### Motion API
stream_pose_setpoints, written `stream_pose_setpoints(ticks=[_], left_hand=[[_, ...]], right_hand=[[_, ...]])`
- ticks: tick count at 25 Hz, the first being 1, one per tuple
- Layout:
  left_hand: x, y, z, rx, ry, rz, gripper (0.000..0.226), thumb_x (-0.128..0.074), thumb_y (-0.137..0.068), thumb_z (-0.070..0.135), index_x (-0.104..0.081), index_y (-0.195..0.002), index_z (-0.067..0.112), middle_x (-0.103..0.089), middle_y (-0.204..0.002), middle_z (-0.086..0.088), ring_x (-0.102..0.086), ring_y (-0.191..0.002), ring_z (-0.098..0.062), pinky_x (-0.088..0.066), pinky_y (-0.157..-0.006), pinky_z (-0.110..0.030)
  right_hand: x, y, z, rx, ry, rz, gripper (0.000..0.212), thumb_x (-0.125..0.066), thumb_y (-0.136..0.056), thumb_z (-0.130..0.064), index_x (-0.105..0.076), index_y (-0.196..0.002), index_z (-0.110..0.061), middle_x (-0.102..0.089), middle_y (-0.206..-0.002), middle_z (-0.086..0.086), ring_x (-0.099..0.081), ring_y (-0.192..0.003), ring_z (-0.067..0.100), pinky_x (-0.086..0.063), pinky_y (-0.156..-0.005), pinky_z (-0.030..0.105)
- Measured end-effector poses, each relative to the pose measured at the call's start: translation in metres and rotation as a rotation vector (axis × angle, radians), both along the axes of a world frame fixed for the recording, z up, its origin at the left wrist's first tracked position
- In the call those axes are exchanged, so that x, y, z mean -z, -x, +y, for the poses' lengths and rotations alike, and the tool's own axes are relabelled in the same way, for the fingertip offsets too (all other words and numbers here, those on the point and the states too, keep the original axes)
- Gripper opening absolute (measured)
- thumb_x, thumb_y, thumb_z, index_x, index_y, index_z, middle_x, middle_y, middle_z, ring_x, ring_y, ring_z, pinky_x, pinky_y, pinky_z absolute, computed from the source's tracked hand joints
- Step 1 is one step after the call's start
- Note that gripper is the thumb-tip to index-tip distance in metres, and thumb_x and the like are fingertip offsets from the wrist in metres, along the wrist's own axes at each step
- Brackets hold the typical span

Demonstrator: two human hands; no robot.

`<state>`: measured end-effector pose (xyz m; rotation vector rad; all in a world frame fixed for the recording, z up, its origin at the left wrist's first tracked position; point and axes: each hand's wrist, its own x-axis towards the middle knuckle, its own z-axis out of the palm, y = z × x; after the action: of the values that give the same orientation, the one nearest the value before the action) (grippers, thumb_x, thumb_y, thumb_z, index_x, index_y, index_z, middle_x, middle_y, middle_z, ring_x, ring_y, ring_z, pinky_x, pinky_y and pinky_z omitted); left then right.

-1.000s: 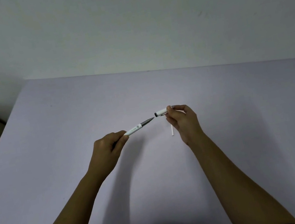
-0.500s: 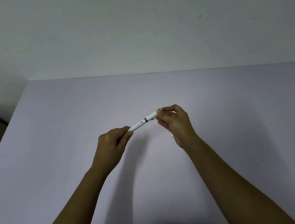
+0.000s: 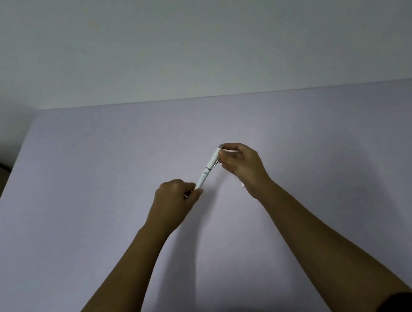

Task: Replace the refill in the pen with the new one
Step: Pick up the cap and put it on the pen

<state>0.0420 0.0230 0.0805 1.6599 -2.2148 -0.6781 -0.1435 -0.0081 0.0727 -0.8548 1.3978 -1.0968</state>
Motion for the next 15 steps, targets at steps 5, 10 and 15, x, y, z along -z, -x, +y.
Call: stream_pose_setpoints(ticks=[5, 10, 15], left_hand=[[0.040, 0.044, -0.013, -0.240, -0.341, 0.120, 0.039, -0.059, -0.087, 0.028, -0.062, -0.065, -0.004, -0.052, -0.058, -0.012, -0.043, -0.054, -0.021, -0.034, -0.055, -0.029], [0.064, 0.072, -0.020, -0.339, -0.343, 0.039, 0.034, -0.054, -0.091, 0.028, -0.067, -0.079, -0.001, -0.067, -0.076, -0.018, -0.061, -0.072, -0.031, -0.041, -0.061, -0.032], [0.068, 0.079, -0.025, -0.379, -0.192, 0.019, 0.033, -0.046, -0.095, 0.023, -0.066, -0.089, -0.002, -0.068, -0.084, -0.019, -0.061, -0.073, -0.031, -0.046, -0.066, -0.036]], right_hand=[[0.059, 0.023, 0.022, 0.024, -0.085, 0.629, 0.043, -0.031, -0.101, -0.024, -0.038, -0.141, -0.009, -0.042, -0.148, 0.010, -0.038, -0.137, 0.022, -0.028, -0.112, 0.031], [0.113, 0.038, 0.064, -0.257, -0.206, 1.046, 0.054, -0.022, -0.102, -0.028, -0.008, -0.149, -0.007, -0.005, -0.161, 0.009, -0.003, -0.149, 0.022, -0.007, -0.120, 0.040], [0.115, 0.029, 0.072, -0.271, -0.115, 1.175, 0.057, -0.023, -0.101, -0.030, -0.002, -0.149, -0.009, 0.003, -0.161, 0.008, 0.003, -0.149, 0.023, -0.001, -0.119, 0.040]])
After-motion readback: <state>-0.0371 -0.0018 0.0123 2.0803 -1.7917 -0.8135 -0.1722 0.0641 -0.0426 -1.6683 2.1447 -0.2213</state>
